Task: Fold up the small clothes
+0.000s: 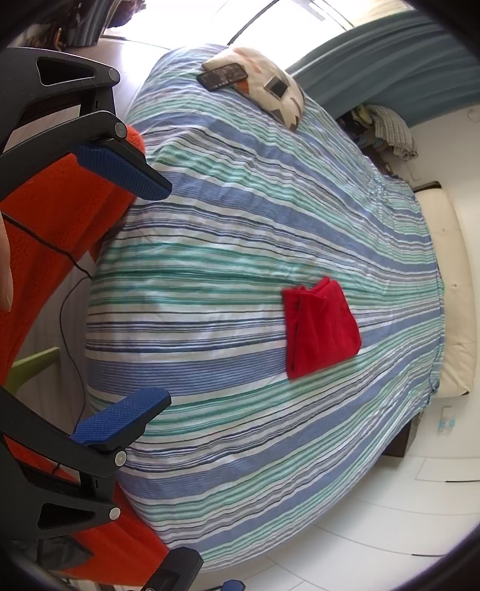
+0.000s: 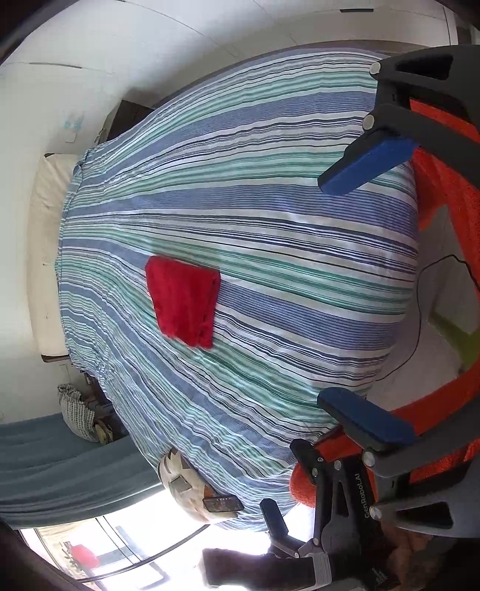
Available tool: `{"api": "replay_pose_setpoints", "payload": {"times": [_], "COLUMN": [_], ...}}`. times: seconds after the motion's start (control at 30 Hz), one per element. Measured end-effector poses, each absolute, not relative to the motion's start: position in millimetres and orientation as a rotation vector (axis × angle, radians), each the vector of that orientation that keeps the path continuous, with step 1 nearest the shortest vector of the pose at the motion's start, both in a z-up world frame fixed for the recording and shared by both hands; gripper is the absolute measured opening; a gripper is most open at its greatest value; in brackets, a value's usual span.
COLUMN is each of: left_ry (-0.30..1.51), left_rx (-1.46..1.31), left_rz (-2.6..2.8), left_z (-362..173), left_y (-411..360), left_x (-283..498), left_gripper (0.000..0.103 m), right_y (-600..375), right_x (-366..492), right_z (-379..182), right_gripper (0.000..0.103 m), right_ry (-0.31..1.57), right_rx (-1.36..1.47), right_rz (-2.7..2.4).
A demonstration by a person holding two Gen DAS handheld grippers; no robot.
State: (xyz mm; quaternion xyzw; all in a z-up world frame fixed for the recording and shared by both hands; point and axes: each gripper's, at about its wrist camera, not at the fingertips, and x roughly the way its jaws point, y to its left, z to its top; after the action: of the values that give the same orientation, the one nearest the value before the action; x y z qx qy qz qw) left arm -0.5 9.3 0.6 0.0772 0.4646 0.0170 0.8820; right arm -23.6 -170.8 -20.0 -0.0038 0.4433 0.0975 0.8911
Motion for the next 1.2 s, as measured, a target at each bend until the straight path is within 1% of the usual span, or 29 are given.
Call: {"api": "replay_pose_setpoints", "payload": {"times": [0.47, 0.97, 1.2], "left_ry": [0.947, 0.973, 0.929], "left_rx": [0.117, 0.113, 0.152], "left_rz": [0.006, 0.038, 0.077], "left_z": [15, 20, 23], "left_y": [10, 19, 20], "left_x": [-3, 4, 4], "left_gripper": [0.103, 0.103, 0.102], "right_y": [-169, -163, -160], "right_x": [-20, -18, -10], "right_z": [-7, -2, -4], "right_gripper": [0.103, 0.103, 0.103], "right_ry": [0.895, 0.888, 0.87], "right_rx": [-0.007, -0.005, -0.03], "right_rz": [0.219, 0.229, 0.19]}}
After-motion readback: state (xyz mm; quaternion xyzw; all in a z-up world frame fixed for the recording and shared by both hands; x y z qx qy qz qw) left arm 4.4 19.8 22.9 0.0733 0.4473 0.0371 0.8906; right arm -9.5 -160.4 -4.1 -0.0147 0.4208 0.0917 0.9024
